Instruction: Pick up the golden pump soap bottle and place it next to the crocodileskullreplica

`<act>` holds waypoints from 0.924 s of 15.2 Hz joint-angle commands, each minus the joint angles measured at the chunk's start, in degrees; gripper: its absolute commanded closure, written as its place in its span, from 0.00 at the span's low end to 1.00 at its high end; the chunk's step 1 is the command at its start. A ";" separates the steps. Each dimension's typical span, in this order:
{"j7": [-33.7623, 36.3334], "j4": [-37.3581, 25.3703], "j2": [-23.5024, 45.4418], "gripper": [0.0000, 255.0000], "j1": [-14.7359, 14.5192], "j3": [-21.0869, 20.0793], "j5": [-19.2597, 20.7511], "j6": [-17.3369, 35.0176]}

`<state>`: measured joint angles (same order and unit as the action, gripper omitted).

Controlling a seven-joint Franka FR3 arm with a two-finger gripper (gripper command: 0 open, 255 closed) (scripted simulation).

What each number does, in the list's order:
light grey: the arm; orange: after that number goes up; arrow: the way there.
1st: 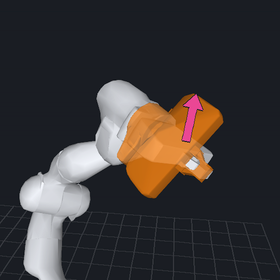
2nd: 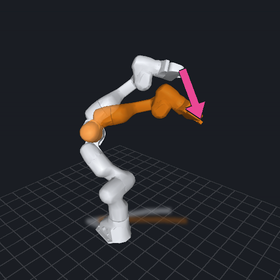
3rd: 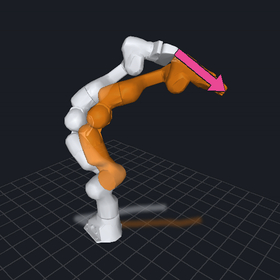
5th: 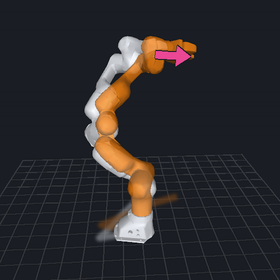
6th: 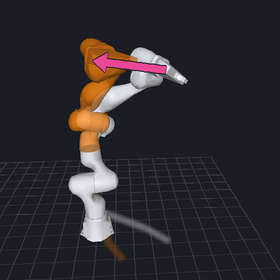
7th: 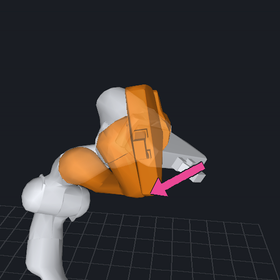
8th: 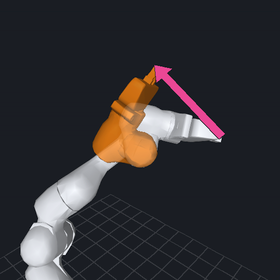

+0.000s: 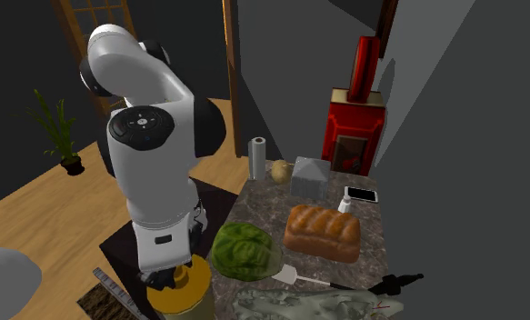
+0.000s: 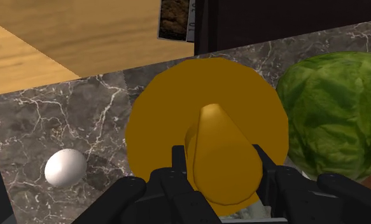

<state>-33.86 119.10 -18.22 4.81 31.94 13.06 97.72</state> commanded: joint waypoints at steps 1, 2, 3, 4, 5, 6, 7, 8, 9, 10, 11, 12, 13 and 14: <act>0.13 1.42 0.10 1.00 0.04 0.17 0.07 1.57; 0.17 2.13 0.16 1.00 0.07 0.28 0.11 2.35; 0.20 2.83 0.25 1.00 0.10 0.39 0.14 3.12; 0.23 3.51 0.35 1.00 0.12 0.51 0.17 3.89; 0.26 4.18 0.46 1.00 0.15 0.63 0.20 4.67; 0.28 4.84 0.59 1.00 0.17 0.75 0.22 5.45; 0.29 5.49 0.73 1.00 0.19 0.87 0.23 6.24; 0.30 6.13 0.88 1.00 0.21 1.00 0.25 7.02; 0.31 6.76 1.06 1.00 0.23 1.13 0.25 7.81; 0.31 7.37 1.24 1.00 0.24 1.27 0.26 8.60; 0.30 7.98 1.45 1.00 0.25 1.40 0.25 9.40; 0.29 8.57 1.67 1.00 0.26 1.54 0.24 10.20; 0.28 9.15 1.90 1.00 0.27 1.68 0.22 11.00; 0.26 9.72 2.15 1.00 0.28 1.83 0.20 11.80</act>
<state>-33.58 128.16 -16.30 5.07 33.61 13.26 108.58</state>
